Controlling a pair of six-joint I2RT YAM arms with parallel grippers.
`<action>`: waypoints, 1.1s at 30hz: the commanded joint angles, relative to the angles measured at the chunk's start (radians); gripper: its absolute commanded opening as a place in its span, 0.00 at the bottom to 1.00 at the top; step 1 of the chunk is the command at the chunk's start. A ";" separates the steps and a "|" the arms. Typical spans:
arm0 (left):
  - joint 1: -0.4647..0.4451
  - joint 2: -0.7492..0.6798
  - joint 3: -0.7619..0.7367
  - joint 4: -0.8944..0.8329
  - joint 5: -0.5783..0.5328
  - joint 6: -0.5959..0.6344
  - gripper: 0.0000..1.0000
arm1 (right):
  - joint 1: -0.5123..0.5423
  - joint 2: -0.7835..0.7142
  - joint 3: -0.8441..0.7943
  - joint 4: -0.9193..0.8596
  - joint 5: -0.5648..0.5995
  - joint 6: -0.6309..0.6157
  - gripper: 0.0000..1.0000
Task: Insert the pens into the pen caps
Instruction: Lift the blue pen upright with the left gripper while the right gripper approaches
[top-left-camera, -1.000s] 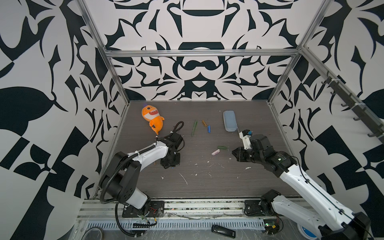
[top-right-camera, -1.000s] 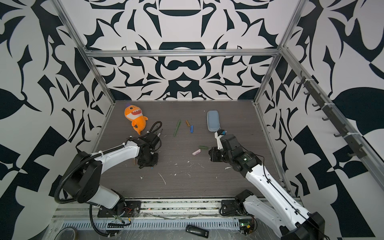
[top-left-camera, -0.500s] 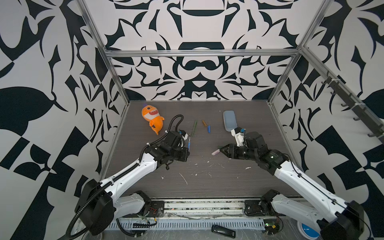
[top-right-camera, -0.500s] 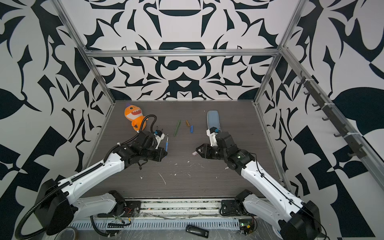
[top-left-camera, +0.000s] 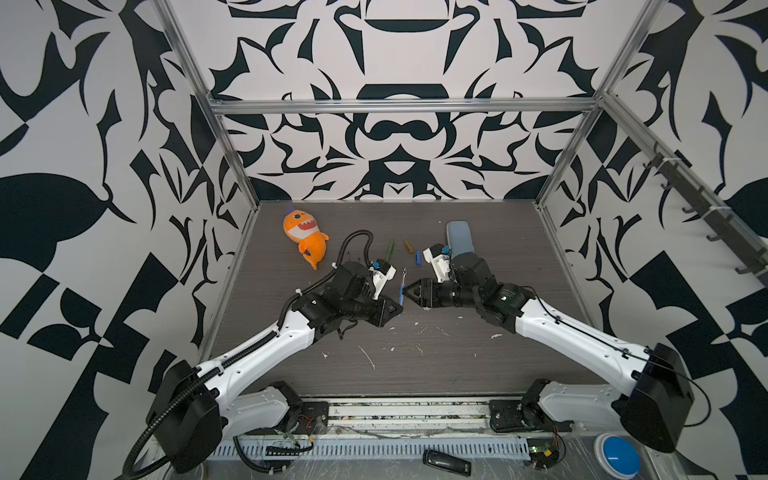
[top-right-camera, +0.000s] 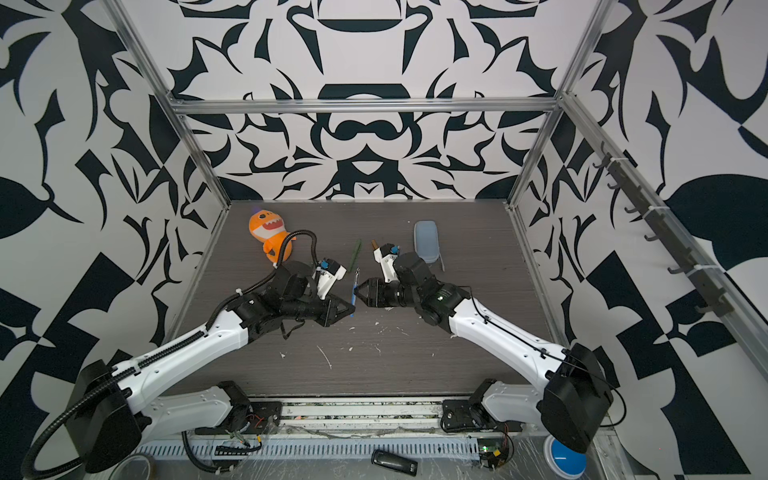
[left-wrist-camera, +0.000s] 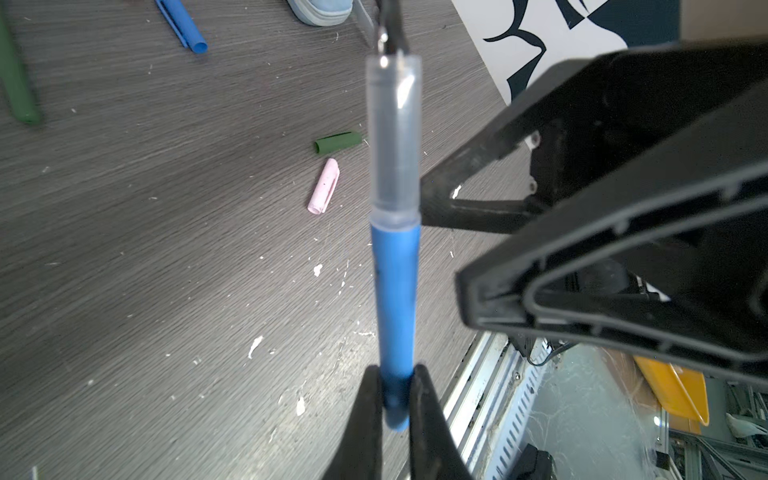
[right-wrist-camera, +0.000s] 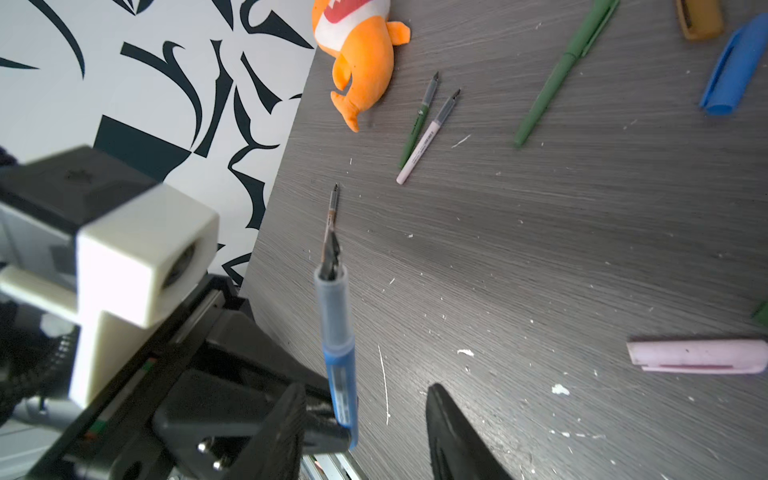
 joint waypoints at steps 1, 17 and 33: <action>-0.002 -0.034 -0.023 0.021 0.041 0.006 0.00 | 0.005 0.012 0.054 0.084 0.016 0.028 0.49; -0.002 -0.062 -0.043 0.037 0.044 0.018 0.12 | 0.032 0.033 0.057 0.127 0.002 0.094 0.02; -0.002 -0.072 -0.121 0.255 0.035 -0.074 0.12 | 0.062 0.016 0.031 0.150 0.031 0.112 0.00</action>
